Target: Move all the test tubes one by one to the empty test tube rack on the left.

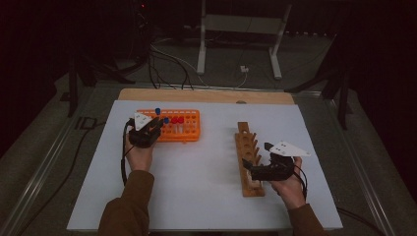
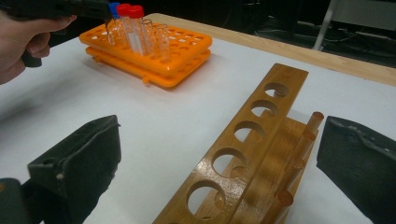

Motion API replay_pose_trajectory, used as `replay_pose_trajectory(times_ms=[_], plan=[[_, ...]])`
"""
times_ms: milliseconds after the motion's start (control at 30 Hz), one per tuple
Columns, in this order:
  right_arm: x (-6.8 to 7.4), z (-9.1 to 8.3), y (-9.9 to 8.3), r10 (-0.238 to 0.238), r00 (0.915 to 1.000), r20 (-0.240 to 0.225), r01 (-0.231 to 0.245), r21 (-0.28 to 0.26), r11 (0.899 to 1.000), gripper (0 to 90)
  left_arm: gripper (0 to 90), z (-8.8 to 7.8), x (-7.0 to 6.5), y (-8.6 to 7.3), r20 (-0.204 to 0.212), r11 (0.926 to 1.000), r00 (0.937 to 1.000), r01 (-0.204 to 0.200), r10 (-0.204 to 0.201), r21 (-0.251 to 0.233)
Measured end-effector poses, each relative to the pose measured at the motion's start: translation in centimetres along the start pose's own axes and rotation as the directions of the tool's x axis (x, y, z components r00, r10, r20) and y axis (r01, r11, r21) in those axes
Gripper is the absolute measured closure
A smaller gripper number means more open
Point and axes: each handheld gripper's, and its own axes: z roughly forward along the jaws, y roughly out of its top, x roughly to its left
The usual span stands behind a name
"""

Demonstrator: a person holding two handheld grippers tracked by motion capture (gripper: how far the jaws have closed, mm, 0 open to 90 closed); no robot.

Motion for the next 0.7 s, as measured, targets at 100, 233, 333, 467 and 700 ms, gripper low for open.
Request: replay_pose_trajectory(times_ms=[100,233,333,467,700], plan=[[0.0,0.0,0.0,0.001,1.0000,-0.001,-0.001,0.000,1.000,0.0,76.2,0.1,0.1,0.0,0.003,1.0000,1.0000,0.003,-0.003,0.000],[0.0,0.1,-0.1,0.003,1.0000,-0.003,-0.003,0.002,1.000,0.0,76.2,0.6,0.1,-0.2,-0.002,0.9999,1.0000,0.005,-0.004,0.012],[0.0,0.1,-0.2,0.005,1.0000,-0.005,-0.005,0.003,1.000,0.0,76.3,1.1,0.0,-0.7,-0.007,0.9984,1.0000,-0.005,0.006,0.056],[0.0,0.1,-0.2,0.004,1.0000,-0.006,-0.004,0.004,1.000,0.0,76.7,1.6,-0.2,-1.8,-0.008,0.9943,0.9996,-0.026,0.027,0.104],[0.0,0.1,-0.3,0.002,1.0000,-0.007,-0.002,0.008,1.000,0.0,76.9,1.9,-0.3,-2.1,-0.003,0.9890,0.9991,-0.042,0.043,0.141]])
